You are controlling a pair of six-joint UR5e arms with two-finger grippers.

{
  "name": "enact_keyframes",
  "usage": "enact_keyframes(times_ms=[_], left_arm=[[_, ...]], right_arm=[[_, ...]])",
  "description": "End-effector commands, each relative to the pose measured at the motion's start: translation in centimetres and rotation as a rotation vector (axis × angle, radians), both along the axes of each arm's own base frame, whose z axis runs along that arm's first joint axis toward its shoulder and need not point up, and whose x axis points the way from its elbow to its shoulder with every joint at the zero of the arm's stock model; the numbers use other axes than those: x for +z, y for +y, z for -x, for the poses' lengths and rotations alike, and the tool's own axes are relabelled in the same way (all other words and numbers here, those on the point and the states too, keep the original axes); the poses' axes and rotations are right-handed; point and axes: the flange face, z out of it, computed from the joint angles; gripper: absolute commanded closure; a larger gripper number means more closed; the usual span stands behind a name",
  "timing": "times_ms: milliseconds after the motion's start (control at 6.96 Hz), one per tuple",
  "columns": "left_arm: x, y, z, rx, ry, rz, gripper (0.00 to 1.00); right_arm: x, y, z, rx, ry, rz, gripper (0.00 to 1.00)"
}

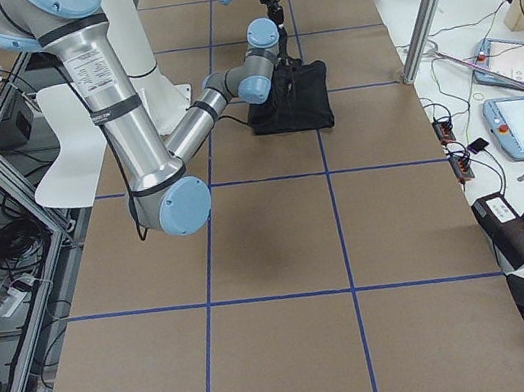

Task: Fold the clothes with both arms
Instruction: 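Lift both near corners and carry them over the shirt toward its far end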

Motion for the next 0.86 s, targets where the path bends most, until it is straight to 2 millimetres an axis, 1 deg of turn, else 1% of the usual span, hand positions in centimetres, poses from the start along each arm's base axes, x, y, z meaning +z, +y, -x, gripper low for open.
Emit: enact_keyframes(times_ms=[0,144,287,431,575,719], left_arm=[[2.2,-5.4,-1.0,-0.027,-0.057,-0.026,1.00],[2.3,-6.1,-1.7,-0.025,-0.050,-0.033,1.00],[2.4,-6.5,-2.1,-0.026,-0.043,-0.040,1.00],[2.6,-7.2,-2.8,-0.026,-0.041,-0.042,1.00],[3.1,-7.7,-3.4,-0.026,-0.030,-0.054,1.00],[3.0,-8.4,-4.2,-0.028,-0.034,-0.049,1.00]], right_arm=[[1.9,-5.8,2.6,0.095,0.089,-0.028,1.00],[2.4,-7.7,4.3,0.100,0.079,-0.042,1.00],[2.9,-8.5,3.9,0.113,0.066,-0.054,1.00],[2.9,-8.7,4.0,0.117,0.067,-0.055,1.00],[2.2,-9.3,4.0,0.125,0.064,-0.061,1.00],[2.0,-9.5,4.0,0.130,0.063,-0.062,1.00]])
